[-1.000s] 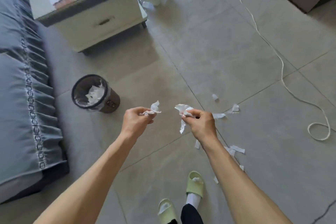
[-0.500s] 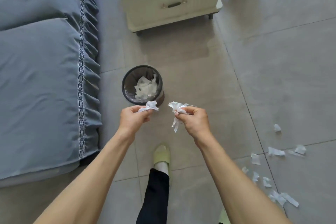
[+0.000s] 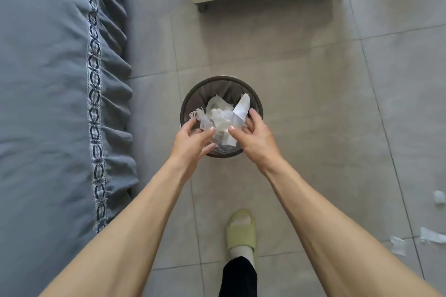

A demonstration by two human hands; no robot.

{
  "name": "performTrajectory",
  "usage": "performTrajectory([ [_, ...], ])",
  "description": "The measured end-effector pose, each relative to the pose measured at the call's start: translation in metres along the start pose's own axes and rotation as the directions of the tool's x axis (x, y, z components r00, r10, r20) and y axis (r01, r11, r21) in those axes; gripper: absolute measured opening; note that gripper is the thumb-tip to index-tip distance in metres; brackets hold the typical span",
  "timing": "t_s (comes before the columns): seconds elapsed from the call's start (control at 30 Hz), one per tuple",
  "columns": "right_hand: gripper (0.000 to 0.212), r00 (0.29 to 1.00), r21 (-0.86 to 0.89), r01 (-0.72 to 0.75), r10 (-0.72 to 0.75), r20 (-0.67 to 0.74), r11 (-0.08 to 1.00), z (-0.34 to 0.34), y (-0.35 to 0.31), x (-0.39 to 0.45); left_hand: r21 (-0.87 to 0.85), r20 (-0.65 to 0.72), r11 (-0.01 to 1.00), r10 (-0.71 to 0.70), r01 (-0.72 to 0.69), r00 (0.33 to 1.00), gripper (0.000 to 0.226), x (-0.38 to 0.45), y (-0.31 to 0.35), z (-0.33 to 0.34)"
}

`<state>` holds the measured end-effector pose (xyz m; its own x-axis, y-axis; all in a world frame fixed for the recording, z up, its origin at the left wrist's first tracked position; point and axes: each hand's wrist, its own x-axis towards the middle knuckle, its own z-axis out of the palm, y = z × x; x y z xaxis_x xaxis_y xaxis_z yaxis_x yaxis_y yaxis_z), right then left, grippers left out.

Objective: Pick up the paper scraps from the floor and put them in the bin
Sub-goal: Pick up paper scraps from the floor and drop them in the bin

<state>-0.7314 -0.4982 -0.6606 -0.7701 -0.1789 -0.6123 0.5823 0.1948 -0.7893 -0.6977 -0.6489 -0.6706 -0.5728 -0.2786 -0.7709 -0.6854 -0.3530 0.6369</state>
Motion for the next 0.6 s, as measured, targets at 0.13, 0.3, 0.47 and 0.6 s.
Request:
performTrajectory([
  [0.13, 0.055, 0.998, -0.056, -0.058, 0.057, -0.026, 0.997, 0.001, 0.007, 0.007, 0.055, -0.015, 0.995, -0.084, 0.084, 0.996, 0.061, 0.004, -0.006, -0.006],
  [0.3, 0.026, 0.987, -0.107, -0.13, 0.119, -0.106, 0.986, -0.016, 0.016, -0.003, 0.241, 0.019, 0.97, -0.03, 0.024, 0.999, 0.028, -0.019, -0.001, 0.005],
  [0.47, 0.012, 0.963, -0.033, -0.146, 0.135, -0.234, 0.989, -0.048, 0.031, -0.041, 0.338, 0.066, 0.94, 0.018, -0.039, 0.998, 0.021, -0.059, -0.003, 0.041],
  [0.6, 0.005, 0.942, 0.059, -0.151, 0.162, -0.296, 0.987, -0.084, 0.063, -0.099, 0.391, 0.112, 0.917, 0.037, -0.078, 0.993, 0.019, -0.11, -0.022, 0.082],
])
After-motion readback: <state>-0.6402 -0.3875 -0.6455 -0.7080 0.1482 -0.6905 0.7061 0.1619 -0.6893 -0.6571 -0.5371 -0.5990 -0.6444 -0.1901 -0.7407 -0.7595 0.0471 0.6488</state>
